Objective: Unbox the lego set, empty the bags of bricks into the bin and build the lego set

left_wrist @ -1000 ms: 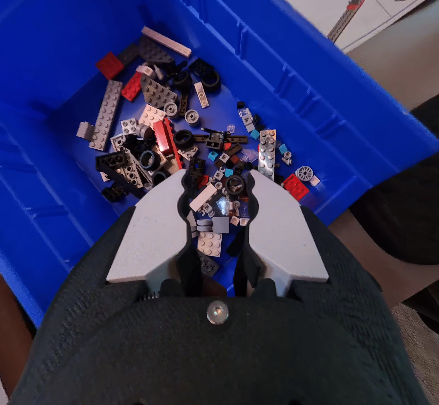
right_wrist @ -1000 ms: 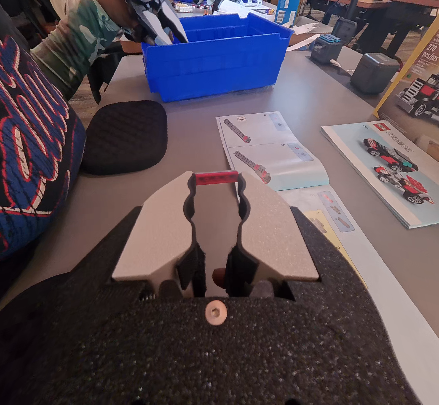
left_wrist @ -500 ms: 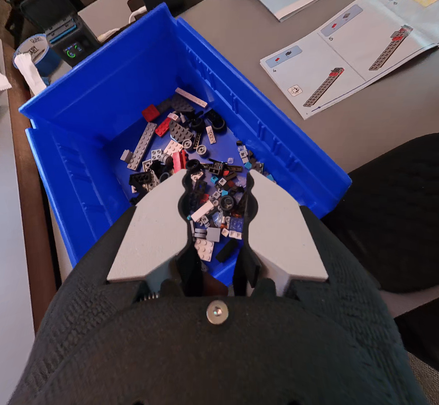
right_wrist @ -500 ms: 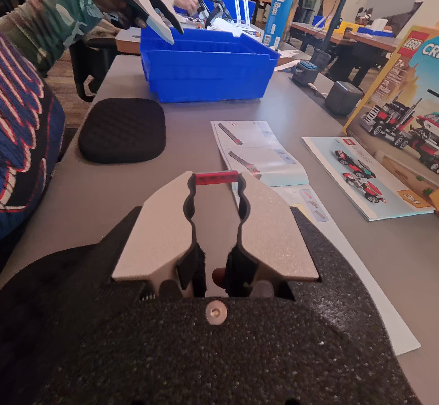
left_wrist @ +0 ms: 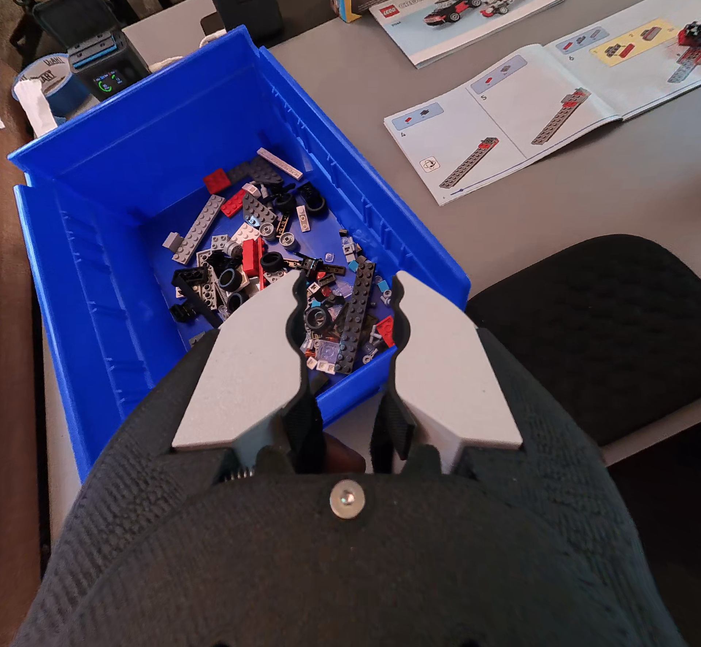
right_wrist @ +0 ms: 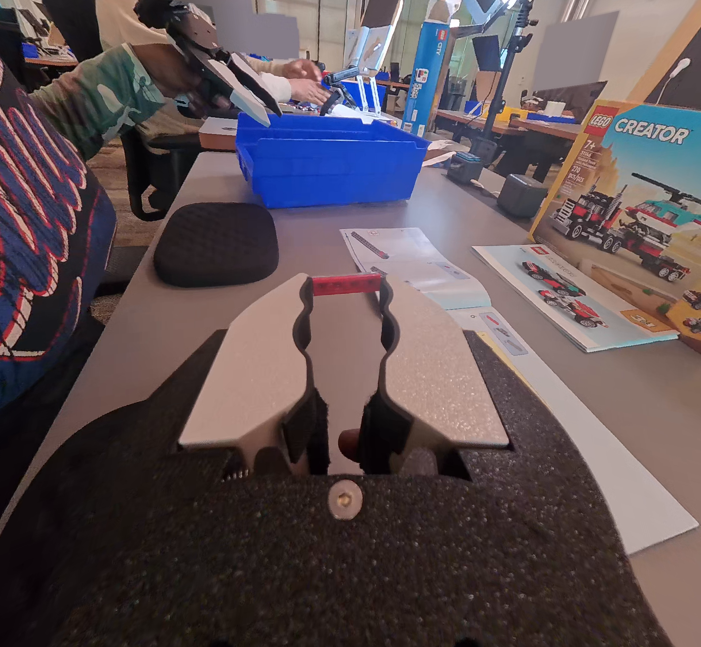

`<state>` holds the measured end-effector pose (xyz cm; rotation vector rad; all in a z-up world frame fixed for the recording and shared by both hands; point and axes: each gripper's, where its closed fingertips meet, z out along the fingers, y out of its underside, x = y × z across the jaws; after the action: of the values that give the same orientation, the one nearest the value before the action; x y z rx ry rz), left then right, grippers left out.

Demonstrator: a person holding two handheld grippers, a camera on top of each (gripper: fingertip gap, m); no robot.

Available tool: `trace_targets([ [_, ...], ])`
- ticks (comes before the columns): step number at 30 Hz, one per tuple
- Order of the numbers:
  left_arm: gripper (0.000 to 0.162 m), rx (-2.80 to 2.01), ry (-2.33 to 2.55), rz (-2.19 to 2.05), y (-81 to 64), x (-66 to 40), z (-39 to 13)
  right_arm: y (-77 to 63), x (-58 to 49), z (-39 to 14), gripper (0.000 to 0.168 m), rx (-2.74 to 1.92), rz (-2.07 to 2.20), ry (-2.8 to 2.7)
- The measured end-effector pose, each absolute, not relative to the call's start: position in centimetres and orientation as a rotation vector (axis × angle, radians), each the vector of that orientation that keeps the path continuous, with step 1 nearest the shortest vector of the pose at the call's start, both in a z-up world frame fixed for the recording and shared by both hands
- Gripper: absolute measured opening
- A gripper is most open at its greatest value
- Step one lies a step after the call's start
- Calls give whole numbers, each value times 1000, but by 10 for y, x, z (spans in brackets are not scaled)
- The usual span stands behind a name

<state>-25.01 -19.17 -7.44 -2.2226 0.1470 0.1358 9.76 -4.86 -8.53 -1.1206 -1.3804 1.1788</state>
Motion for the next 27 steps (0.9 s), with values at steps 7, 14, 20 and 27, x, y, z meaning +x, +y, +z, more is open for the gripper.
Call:
trace_targets([
  [7,40,-2132,210,103,-185,-225,-58,-49,96,-87,33,-1124,1203,-1385],
  [14,38,-1852,293,-285,-157,-136,-26,-48,91,-89,33,-1123,1173,-1403],
  [20,22,-1663,208,-1175,-117,4,-40,-61,77,-76,34,-993,1042,-1520],
  [27,20,-1622,173,-1612,-87,73,-58,-87,72,-55,34,-774,973,-1602],
])
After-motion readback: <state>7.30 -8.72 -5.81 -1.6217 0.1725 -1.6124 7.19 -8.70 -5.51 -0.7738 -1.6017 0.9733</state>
